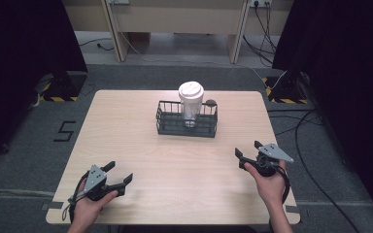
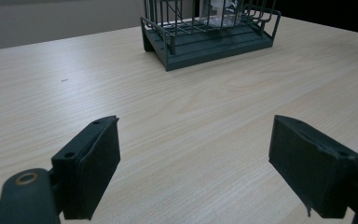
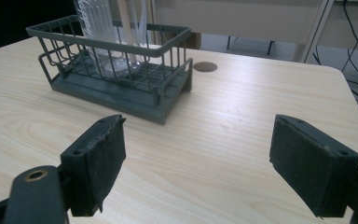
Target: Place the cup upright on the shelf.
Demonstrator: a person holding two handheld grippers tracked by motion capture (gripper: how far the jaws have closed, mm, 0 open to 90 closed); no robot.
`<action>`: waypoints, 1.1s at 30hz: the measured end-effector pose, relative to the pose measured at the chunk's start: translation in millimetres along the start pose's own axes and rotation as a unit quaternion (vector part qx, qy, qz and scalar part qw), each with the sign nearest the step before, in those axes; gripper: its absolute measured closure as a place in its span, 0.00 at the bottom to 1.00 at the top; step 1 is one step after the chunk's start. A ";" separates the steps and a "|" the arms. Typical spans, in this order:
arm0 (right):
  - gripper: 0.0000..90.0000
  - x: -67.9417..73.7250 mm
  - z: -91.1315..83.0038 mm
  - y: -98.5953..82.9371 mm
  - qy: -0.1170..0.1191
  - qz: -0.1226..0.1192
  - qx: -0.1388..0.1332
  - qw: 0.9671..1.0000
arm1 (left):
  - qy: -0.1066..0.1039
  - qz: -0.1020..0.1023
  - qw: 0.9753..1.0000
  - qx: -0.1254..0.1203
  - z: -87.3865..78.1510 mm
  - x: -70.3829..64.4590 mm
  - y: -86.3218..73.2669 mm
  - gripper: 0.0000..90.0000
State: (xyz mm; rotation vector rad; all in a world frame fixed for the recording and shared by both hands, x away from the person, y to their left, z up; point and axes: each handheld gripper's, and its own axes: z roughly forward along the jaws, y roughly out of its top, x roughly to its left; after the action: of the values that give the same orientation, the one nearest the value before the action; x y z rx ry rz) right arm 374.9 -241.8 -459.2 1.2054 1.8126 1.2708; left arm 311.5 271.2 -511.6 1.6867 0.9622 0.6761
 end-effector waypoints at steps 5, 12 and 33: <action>0.21 -4.2 -5.7 -5.6 -0.005 0.004 0.002 1.000 | 0.001 0.000 1.000 0.000 0.0 0.0 0.0 0.18; 0.21 -9.3 -14.9 -14.0 -0.013 0.009 0.005 1.000 | 0.001 0.001 1.000 0.001 -0.1 0.0 0.1 0.18; 0.21 -20.8 -31.6 -43.5 -0.038 0.029 0.004 0.999 | 0.001 0.002 1.000 0.002 0.3 -0.3 0.0 0.18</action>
State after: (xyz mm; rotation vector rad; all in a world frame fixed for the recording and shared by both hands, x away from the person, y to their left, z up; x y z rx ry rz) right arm 341.8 -278.3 -489.2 1.3032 1.7409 1.2329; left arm 311.6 270.8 -511.7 1.6924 0.9625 0.6803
